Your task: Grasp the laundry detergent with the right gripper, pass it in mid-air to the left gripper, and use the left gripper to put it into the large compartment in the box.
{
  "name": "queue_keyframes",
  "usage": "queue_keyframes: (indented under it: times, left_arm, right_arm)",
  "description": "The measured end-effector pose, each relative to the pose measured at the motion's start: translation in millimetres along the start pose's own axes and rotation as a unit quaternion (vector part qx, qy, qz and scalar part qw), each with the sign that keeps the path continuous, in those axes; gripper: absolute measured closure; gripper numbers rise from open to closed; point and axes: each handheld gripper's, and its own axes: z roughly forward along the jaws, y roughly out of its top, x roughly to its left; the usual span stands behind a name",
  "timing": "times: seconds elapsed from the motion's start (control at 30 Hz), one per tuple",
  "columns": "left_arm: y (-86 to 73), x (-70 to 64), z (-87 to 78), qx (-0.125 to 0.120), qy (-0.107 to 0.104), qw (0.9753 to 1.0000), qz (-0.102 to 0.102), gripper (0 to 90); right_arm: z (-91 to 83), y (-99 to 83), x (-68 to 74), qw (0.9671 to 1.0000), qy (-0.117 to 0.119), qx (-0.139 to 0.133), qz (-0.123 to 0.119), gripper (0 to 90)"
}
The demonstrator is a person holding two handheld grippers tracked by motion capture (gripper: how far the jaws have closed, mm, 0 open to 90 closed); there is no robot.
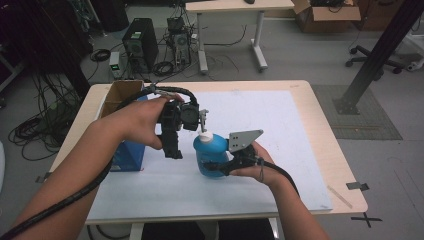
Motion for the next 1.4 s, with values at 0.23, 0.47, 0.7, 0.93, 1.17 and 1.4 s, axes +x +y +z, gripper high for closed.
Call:
queue_keyframes:
  times: [0.23, 0.47, 0.7, 0.93, 1.17, 1.4]
  left_arm:
    - [3.6, -2.0, 2.5, 0.001, -0.004, 1.0000, 0.004, 0.2]
    - [5.7, -3.8, 6.0, 0.001, -0.009, 0.9999, 0.007, 0.3]
    - [6.8, -4.6, 10.6, 0.002, -0.015, 0.9999, 0.005, 0.4]
    - [9.4, -5.2, 9.9, 0.001, -0.013, 0.9999, 0.008, 0.4]
    - [8.7, -6.0, 13.8, 0.003, -0.015, 0.9999, 0.007, 0.5]
    - [8.5, -7.1, 12.2, 0.005, -0.011, 0.9999, 0.010, 4.5]
  right_arm:
    - [11.3, 4.6, 2.0, 1.0000, 0.008, -0.003, -0.003, 45.1]
    - [23.6, 6.3, 3.3, 0.9999, 0.013, -0.003, -0.005, 45.0]
    - [36.0, 9.8, 4.8, 0.9998, 0.019, -0.011, -0.003, 45.0]
    - [43.8, 18.4, 5.4, 0.9995, 0.023, -0.017, -0.010, 45.1]
    - [46.5, 23.1, 5.8, 0.9996, 0.021, -0.017, -0.012, 45.0]
    - [46.8, 25.7, 5.7, 0.9996, 0.016, -0.017, -0.012, 45.0]
